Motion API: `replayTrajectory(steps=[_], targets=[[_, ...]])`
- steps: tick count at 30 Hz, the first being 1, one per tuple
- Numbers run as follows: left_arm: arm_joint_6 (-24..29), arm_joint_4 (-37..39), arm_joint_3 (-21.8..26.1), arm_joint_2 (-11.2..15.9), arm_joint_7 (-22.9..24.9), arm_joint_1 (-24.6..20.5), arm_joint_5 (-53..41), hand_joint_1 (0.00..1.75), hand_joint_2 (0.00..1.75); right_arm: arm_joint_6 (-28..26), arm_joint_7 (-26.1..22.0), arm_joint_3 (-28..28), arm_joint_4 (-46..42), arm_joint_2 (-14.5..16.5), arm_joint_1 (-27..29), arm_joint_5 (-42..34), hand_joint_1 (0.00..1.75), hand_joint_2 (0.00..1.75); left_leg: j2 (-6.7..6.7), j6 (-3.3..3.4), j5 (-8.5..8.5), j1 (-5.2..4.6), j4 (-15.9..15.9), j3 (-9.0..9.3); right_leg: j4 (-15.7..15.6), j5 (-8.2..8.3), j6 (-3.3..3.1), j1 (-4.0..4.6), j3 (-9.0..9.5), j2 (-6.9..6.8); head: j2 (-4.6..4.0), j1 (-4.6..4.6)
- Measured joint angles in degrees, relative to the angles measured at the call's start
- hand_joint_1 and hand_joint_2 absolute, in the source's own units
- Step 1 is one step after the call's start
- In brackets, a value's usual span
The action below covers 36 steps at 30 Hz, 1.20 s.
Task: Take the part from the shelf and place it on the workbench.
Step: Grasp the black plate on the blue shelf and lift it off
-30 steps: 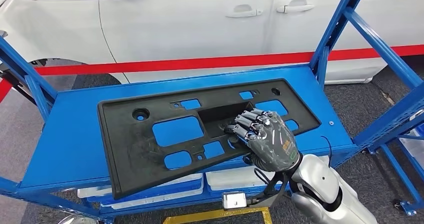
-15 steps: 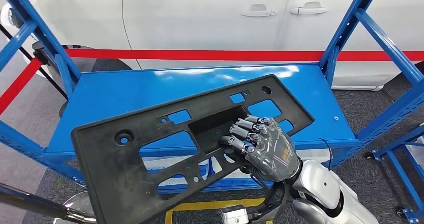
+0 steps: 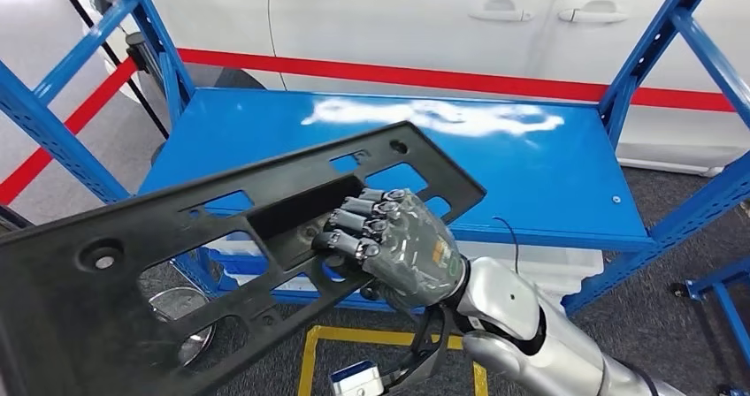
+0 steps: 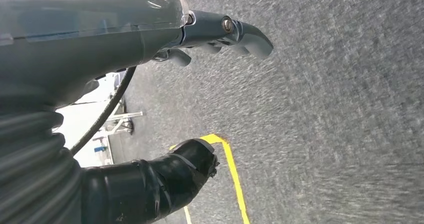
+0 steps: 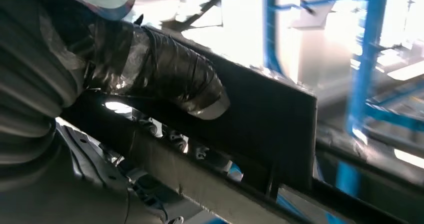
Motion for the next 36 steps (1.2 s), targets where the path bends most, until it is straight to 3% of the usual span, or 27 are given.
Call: replayTrajectory(steps=[1,2,4,5,6,7,9,11,12,14,15,16,18,19,20,21,22,24,26,27,29,30,31,32,34,35,36], targets=[[0.0,0.0,0.0,0.0,0.3,0.0,-0.1,0.00,1.75,0.0,0.3,0.7,0.8,1.0,-1.2,-0.3,1.75,1.75,0.72,-0.38,-1.70,0.03,1.3,-0.67,-0.2,0.68,-0.51,-0.19,-0.67,-0.87,-0.01,-0.14],[-0.1,0.0,0.0,0.0,0.5,-0.1,-0.2,0.00,1.75,0.0,0.4,1.2,1.4,1.8,-2.1,-0.5,1.75,1.75,1.87,-0.74,-4.41,0.25,3.8,-1.46,-0.2,1.32,-0.86,-0.23,-1.35,-1.71,-0.01,-0.28],[-0.2,0.0,0.0,-0.1,0.7,-0.1,-0.2,0.00,1.75,0.0,0.6,1.9,2.3,2.8,-3.3,-0.8,1.75,1.75,3.53,-1.60,-9.66,0.81,10.7,-3.03,-0.2,2.40,-1.11,-0.13,-2.71,-3.29,-0.01,-0.44],[-0.2,0.0,0.0,-0.2,0.7,0.0,-0.2,0.00,1.75,0.0,0.6,2.2,2.7,3.0,-3.7,-0.9,1.75,1.75,3.86,-1.99,-10.59,1.14,13.8,-3.37,-0.1,2.93,-1.01,-0.10,-3.43,-4.11,-0.01,-0.44],[-0.3,0.0,0.0,-0.2,0.7,0.0,-0.2,0.00,1.75,0.0,0.6,2.3,3.0,3.2,-4.0,-1.0,1.75,1.75,4.09,-2.35,-10.10,1.46,15.5,-2.98,0.0,3.43,-0.85,-0.12,-4.11,-4.99,-0.01,-0.45],[-0.3,0.0,0.0,-0.2,0.7,0.0,-0.2,0.00,1.75,0.0,0.6,2.5,3.4,3.4,-4.2,-1.0,1.75,1.75,4.36,-2.65,-8.70,1.76,15.4,-1.68,0.1,3.90,-0.64,-0.15,-4.82,-5.84,-0.01,-0.45],[-0.3,0.0,0.0,-0.2,0.7,-0.1,-0.2,0.00,1.75,0.0,0.6,2.6,3.9,3.6,-4.7,-1.1,1.75,1.75,6.13,-2.96,-6.44,2.14,9.3,3.87,0.6,4.67,-0.12,-0.20,-5.97,-7.34,-0.01,-0.47],[-0.4,0.0,0.0,-0.2,0.7,-0.1,-0.1,0.00,1.75,-0.1,0.9,2.7,4.2,3.7,-5.3,-1.3,1.75,1.75,8.31,-2.47,-7.38,1.76,1.6,9.23,1.0,5.34,0.63,-0.16,-6.59,-8.59,-0.01,-0.41],[-0.5,0.0,0.0,-0.1,0.7,-0.1,-0.1,0.00,1.75,-0.1,1.0,2.8,4.4,3.8,-5.5,-1.4,1.75,1.75,8.77,-1.99,-8.09,1.45,-0.6,10.31,1.0,5.69,1.04,-0.13,-6.64,-9.22,-0.01,-0.36],[-0.7,0.0,0.1,-0.1,0.7,0.0,0.0,0.00,1.75,-0.2,1.3,3.0,4.8,3.9,-5.8,-1.7,1.75,1.75,7.83,-0.68,-7.67,1.11,-1.6,9.87,0.8,6.34,1.96,-0.27,-6.67,-10.35,-0.01,-0.26],[-0.8,0.0,0.1,-0.2,0.7,0.1,0.0,0.00,1.75,-0.2,1.3,3.1,5.1,4.0,-5.8,-1.8,1.75,1.75,7.28,-0.10,-7.07,1.09,-1.8,9.45,1.0,5.86,2.37,-0.42,-6.86,-9.75,-0.01,-0.26],[-0.8,0.0,0.1,-0.2,0.7,0.1,0.0,0.00,1.75,-0.2,1.4,3.2,5.3,4.0,-5.9,-1.8,1.75,1.75,6.77,0.50,-6.35,1.13,-2.0,8.94,2.1,4.34,2.63,-0.53,-7.29,-8.32,-0.01,-0.24],[-0.8,0.0,0.1,-0.2,0.8,0.0,0.0,0.00,1.75,-0.4,1.5,3.4,5.6,3.8,-5.7,-1.9,1.75,1.75,5.79,1.38,-4.90,1.02,-2.1,7.53,7.3,-1.17,2.67,-0.48,-8.83,-4.29,-0.01,-0.21],[-0.7,0.0,0.1,-0.2,0.8,0.0,-0.1,0.00,1.75,-0.6,1.6,3.4,5.6,3.5,-5.5,-1.9,1.75,1.75,5.13,1.67,-4.21,0.85,-2.1,6.64,11.0,-3.77,2.48,-0.32,-9.65,-3.03,-0.01,-0.18],[-0.6,0.0,0.1,-0.3,0.8,0.0,-0.1,0.00,1.75,-1.0,1.7,3.4,5.6,3.0,-5.1,-1.9,1.75,1.75,4.37,1.86,-3.57,0.63,-2.0,5.74,14.0,-5.22,2.27,-0.11,-10.11,-2.43,-0.01,-0.19],[-0.5,0.0,0.1,-0.3,0.8,0.1,-0.3,0.00,1.75,-1.3,1.8,3.4,5.2,2.1,-4.5,-2.0,1.75,1.75,3.53,1.97,-2.96,0.43,-1.8,4.82,15.6,-5.32,1.99,0.10,-9.86,-2.18,-0.01,-0.19],[-0.3,0.0,0.1,-0.4,0.7,0.1,-0.5,0.00,1.75,-1.7,1.9,3.4,4.5,0.9,-3.6,-2.3,1.75,1.75,2.61,2.02,-2.41,0.26,-1.5,3.94,15.3,-4.30,1.63,0.34,-8.73,-2.02,-0.01,-0.19],[0.1,0.0,0.1,-0.7,0.6,0.2,-0.8,0.00,1.75,-2.4,1.1,2.6,1.9,-2.3,-1.0,-3.2,1.75,1.75,0.76,1.98,-1.52,0.12,-0.9,2.39,9.0,-1.53,0.56,0.91,-3.87,-0.60,0.01,-0.20],[0.3,0.0,0.1,-1.2,0.4,0.3,-0.9,0.00,1.75,-2.6,-0.4,0.6,-0.8,-5.5,1.6,-4.2,1.75,1.75,-0.76,1.62,-0.62,0.07,-0.4,1.33,2.0,-0.86,-0.33,1.24,0.46,1.96,0.01,-0.16],[0.4,0.0,0.1,-1.3,0.3,0.4,-0.9,0.00,1.75,-2.6,-1.0,-0.5,-1.8,-6.7,2.5,-4.5,1.75,1.75,-1.34,1.35,-0.14,0.19,-0.5,1.05,0.2,-1.05,-0.53,1.37,1.34,2.75,0.00,-0.13],[0.4,0.1,0.1,-1.3,0.2,0.7,-0.9,0.00,1.75,-2.3,-1.7,-2.2,-3.0,-8.1,3.7,-4.6,1.75,1.75,-2.47,0.66,0.98,0.29,-0.9,0.71,-0.7,-0.28,-0.56,1.30,1.32,2.01,-0.01,-0.01],[0.4,0.1,0.1,-1.3,0.2,0.8,-0.8,0.00,1.75,-2.1,-2.0,-2.7,-3.4,-8.4,4.0,-4.6,1.75,1.75,-2.12,0.37,0.87,0.18,-0.9,0.41,-1.2,0.36,-0.75,1.13,1.11,1.26,-0.01,-0.02],[0.4,0.1,0.1,-1.3,0.1,0.8,-0.8,0.00,1.75,-1.7,-2.2,-3.2,-3.7,-8.6,4.4,-4.6,1.75,1.75,-1.01,0.04,-0.32,0.09,-0.1,-0.08,-1.6,1.11,-1.06,0.90,0.75,0.40,-0.01,-0.07],[0.3,0.1,0.1,-1.3,0.0,0.7,-0.8,0.00,1.75,-1.4,-2.4,-3.5,-4.0,-8.8,4.7,-4.5,1.75,1.75,0.55,-0.31,-2.54,0.09,1.7,-0.75,-2.0,1.87,-1.31,0.66,0.27,-0.48,-0.01,-0.13],[0.2,0.1,0.1,-1.3,-0.1,0.4,-0.7,0.00,1.75,-1.0,-2.6,-4.0,-4.4,-9.1,5.1,-4.4,1.75,1.75,3.36,-1.18,-8.32,0.66,8.2,-2.43,-2.1,3.04,-1.52,0.72,-0.96,-2.24,-0.01,-0.27],[0.2,0.1,0.1,-1.3,-0.1,0.3,-0.7,0.00,1.75,-0.8,-2.6,-4.2,-4.6,-9.2,5.2,-4.4,1.75,1.75,3.84,-1.65,-9.95,1.04,11.8,-3.04,-2.0,3.57,-1.39,0.72,-1.72,-3.14,-0.01,-0.27],[0.1,0.1,0.1,-1.3,-0.1,0.2,-0.7,0.00,1.75,-0.6,-2.6,-4.3,-4.7,-9.3,5.3,-4.4,1.75,1.75,4.10,-2.10,-10.17,1.44,14.4,-3.14,-1.9,4.09,-1.23,0.70,-2.53,-4.09,-0.01,-0.27]])
